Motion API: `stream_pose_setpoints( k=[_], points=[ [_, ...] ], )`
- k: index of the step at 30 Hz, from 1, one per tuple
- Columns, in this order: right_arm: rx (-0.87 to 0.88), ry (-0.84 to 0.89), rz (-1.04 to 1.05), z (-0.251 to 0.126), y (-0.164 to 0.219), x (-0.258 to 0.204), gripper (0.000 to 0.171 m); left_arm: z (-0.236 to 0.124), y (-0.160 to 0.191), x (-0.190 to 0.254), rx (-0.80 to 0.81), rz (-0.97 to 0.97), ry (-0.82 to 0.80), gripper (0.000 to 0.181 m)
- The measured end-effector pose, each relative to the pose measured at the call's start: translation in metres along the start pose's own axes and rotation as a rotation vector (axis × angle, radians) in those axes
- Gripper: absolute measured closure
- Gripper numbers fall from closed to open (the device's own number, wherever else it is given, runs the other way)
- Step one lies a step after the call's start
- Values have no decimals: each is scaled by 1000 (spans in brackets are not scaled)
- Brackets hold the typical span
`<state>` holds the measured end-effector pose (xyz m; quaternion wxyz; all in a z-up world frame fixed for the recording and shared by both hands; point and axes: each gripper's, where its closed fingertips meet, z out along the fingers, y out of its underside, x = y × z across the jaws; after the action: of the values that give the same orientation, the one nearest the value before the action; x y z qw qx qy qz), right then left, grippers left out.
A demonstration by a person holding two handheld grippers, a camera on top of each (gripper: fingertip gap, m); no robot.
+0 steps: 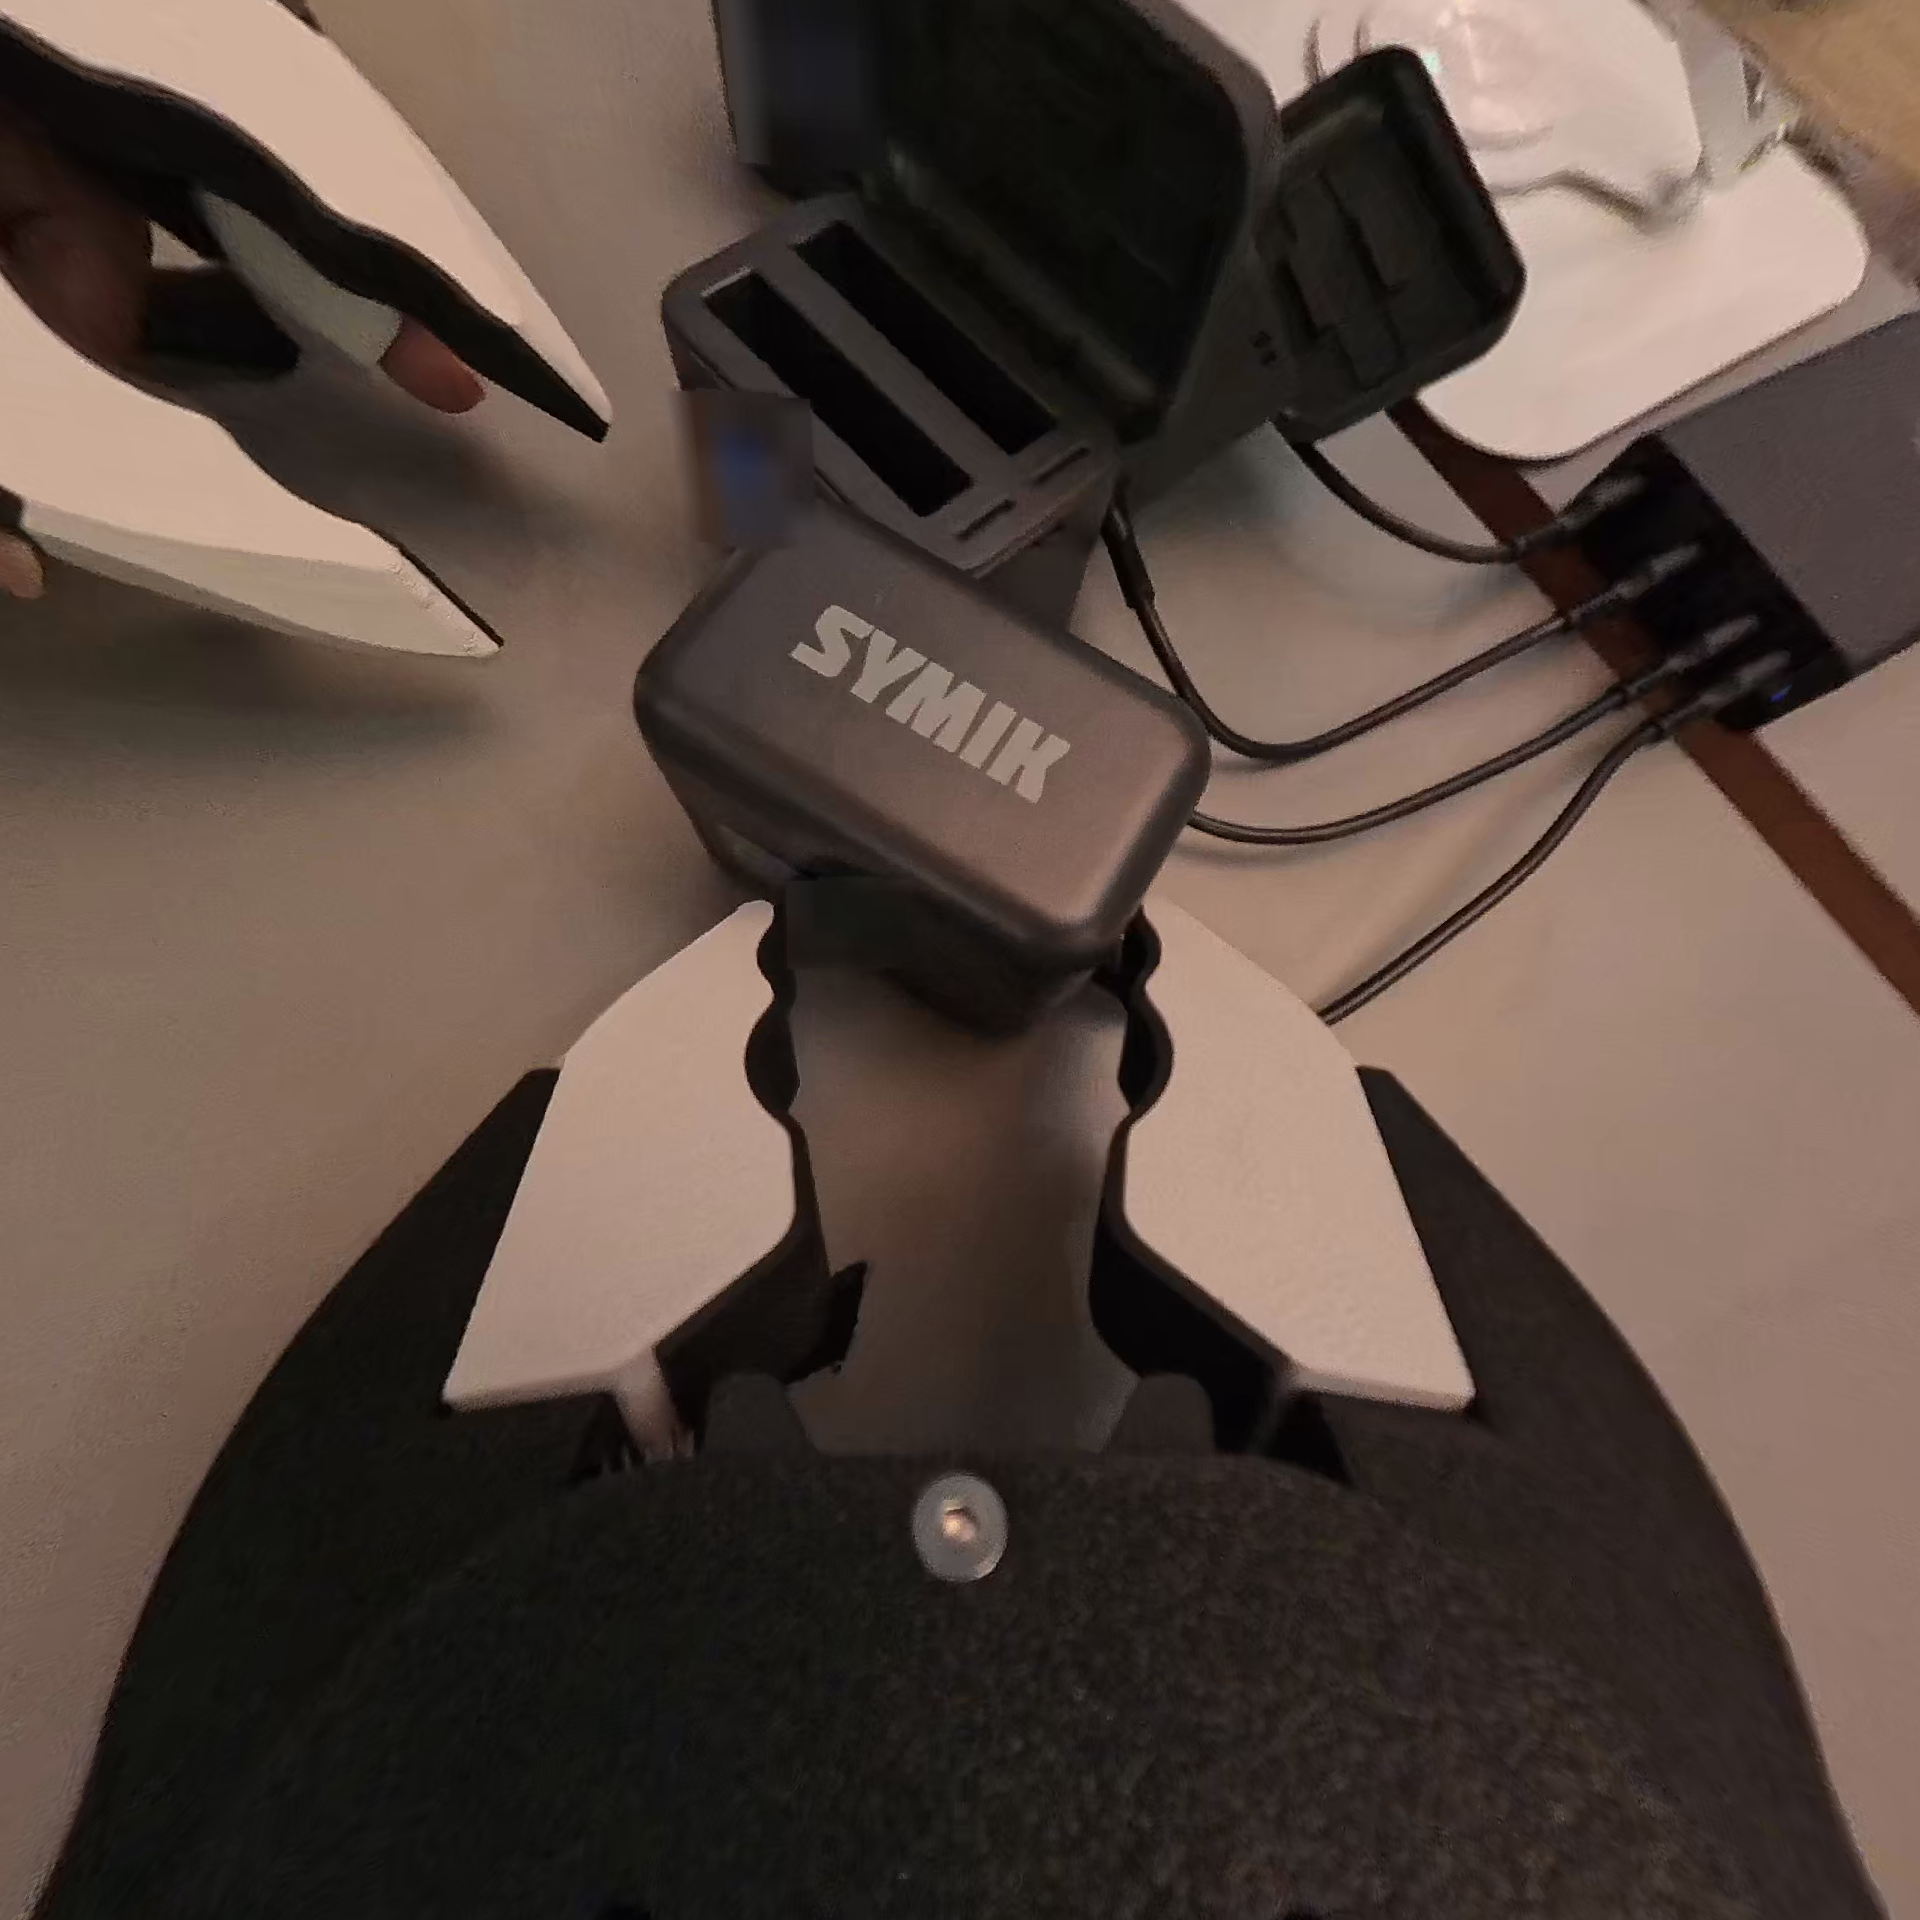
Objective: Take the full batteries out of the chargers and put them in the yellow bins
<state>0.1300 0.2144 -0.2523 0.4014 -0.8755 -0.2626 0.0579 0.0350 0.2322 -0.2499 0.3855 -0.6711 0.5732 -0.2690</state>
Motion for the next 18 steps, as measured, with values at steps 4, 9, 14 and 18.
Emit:
stream_pose_setpoints(
  k=[4, 9, 14, 18],
  points=[
    [-9, -34, -225, -14, -17, 3, 96, 0, 1, -1, 0, -3, 1, 137],
    [-160, -173, -500, -18, -27, 1, 93, 1, 1, -2, -3, -2, 4, 137],
    [-378, -266, -640, 0, -14, 5, 90, 2, 2, -2, -7, 1, 7, 137],
    [-480, -291, -658, 7, -6, 9, 107, 2, 2, -2, -8, 4, 9, 137]
  ],
)
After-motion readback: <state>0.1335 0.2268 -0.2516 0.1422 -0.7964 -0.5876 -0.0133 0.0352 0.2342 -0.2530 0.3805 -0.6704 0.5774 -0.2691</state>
